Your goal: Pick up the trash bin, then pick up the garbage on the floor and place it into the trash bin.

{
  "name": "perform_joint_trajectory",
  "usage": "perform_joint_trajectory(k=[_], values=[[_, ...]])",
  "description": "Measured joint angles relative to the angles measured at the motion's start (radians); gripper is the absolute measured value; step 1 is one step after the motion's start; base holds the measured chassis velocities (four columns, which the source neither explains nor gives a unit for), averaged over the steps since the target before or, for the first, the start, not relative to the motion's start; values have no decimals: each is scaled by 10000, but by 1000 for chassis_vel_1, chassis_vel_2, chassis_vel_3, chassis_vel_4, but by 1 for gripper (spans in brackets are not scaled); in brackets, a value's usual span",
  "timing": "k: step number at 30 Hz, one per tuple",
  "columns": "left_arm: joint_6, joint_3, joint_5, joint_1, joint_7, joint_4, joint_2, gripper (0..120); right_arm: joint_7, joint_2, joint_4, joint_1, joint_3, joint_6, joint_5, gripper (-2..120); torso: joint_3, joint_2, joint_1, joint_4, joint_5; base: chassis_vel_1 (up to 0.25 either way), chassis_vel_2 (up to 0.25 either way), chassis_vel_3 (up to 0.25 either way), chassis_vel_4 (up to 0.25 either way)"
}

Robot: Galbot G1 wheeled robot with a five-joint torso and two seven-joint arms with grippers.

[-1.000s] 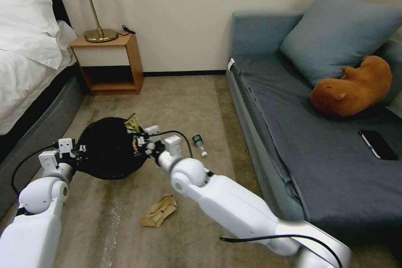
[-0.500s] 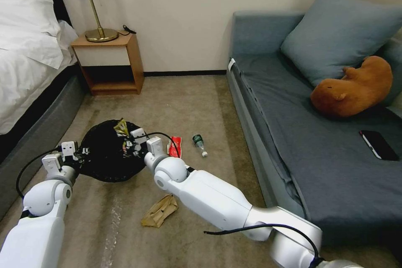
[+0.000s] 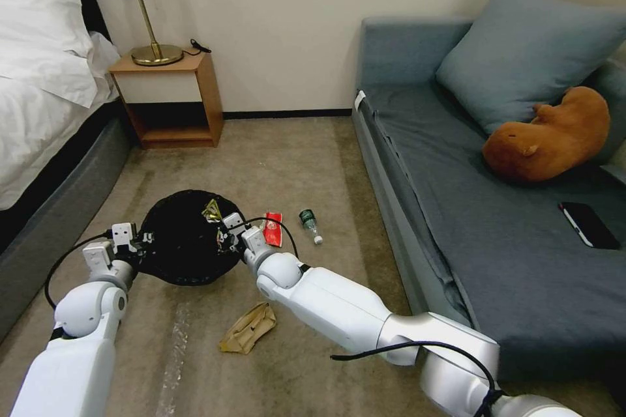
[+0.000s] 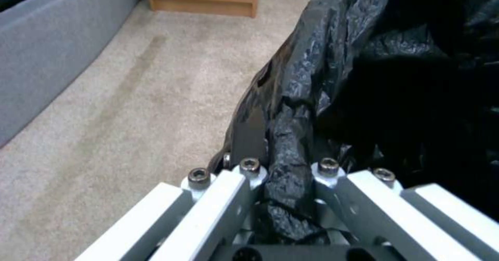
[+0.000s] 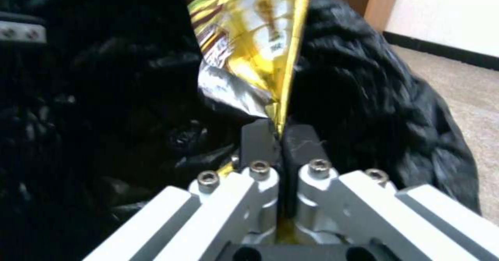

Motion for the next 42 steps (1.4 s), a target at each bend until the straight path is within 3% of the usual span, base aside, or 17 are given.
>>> perform_joint_trajectory(k=[7,13,14,18,26,33,36,37,39,42], values=[[0,107,112,-46,1,86,-112,4,59,-5,172,-1,-32,-2,41,33,0,0,0,-1,0,0,0,0,0],[1,157,161,-79,1,109,-143,4,79,-7,273,-43,-22,-20,63,48,0,0,0,-1,-1,0,0,0,0],[3,169,182,-93,1,118,-151,4,80,-7,319,-51,-20,-27,74,59,0,0,0,-1,0,0,0,0,0],[16,201,252,-139,0,140,-200,4,55,-8,622,-41,-77,-30,148,75,0,0,0,-1,-1,0,0,0,0],[17,127,268,-129,-1,170,-177,4,162,-7,1049,176,131,-177,264,99,0,0,0,-1,-1,0,0,0,0],[-2,-98,185,-131,5,315,31,4,675,-9,1481,197,400,-983,434,100,0,0,0,-3,-2,0,0,0,0],[-90,-313,21,-128,18,573,295,4,972,-13,2211,248,393,-2228,632,100,-1,1,0,2,-4,0,0,0,0],[-90,-313,21,-128,18,573,295,4,972,-13,2211,248,393,-2228,632,100,-1,1,0,2,-4,0,0,0,0],[-145,-457,-75,-108,30,693,426,4,1195,-361,2592,235,389,-3199,716,100,-1,3,0,4,-4,0,0,0,0],[-160,-545,-151,-108,31,787,511,4,1350,-781,2807,149,355,-3810,801,100,0,3,0,-2,-3,0,0,0,0]])
